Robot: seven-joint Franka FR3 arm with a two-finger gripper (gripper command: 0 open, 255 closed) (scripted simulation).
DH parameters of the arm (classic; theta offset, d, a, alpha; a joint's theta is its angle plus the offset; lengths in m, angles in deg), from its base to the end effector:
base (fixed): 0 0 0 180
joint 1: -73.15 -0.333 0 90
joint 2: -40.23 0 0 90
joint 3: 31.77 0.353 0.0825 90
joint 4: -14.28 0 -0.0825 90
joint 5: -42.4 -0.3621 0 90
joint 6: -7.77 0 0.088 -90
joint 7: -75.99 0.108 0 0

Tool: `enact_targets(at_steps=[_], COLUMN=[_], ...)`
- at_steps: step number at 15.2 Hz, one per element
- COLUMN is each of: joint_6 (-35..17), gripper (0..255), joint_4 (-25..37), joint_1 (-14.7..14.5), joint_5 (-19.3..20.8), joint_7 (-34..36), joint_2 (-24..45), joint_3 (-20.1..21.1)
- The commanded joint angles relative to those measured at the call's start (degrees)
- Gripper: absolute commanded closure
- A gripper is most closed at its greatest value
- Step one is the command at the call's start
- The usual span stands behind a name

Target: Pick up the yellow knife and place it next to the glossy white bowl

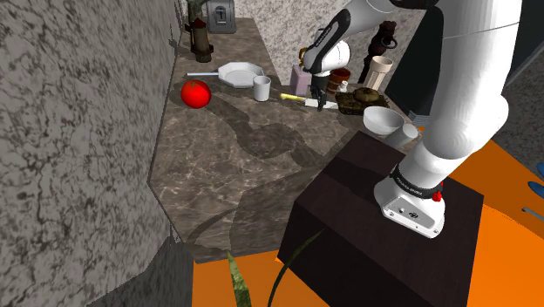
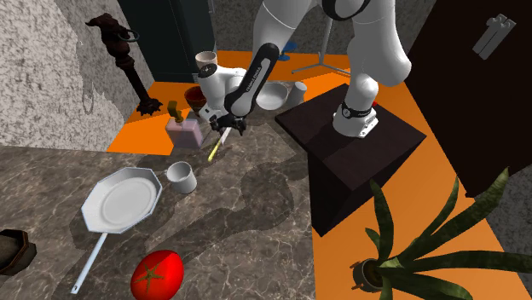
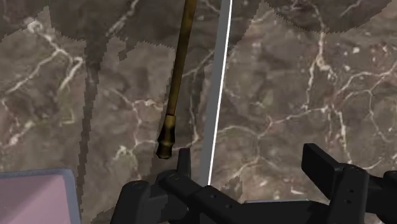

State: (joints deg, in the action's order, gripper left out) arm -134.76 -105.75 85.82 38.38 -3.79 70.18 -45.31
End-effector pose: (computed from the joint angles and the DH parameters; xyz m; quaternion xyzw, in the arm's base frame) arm 0.5176 -0.2510 0.2147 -0.8982 -0.4342 0.0657 0.0212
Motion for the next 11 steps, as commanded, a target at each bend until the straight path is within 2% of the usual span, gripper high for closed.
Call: enact_targets(at_steps=[1,5,11], joint_6=[0.0,6.0,6.0], gripper=[0,0,0], joint_4=[0.1,0.8,0.8], joint_1=[0.1,-1.0,-1.0], joint_5=[0.0,1.5,1.5], joint_7=[-0.1,0.9,0.9], joint_2=[0.1,-5.2,-5.2], joint_3=[0.0,-1.1,-1.1])
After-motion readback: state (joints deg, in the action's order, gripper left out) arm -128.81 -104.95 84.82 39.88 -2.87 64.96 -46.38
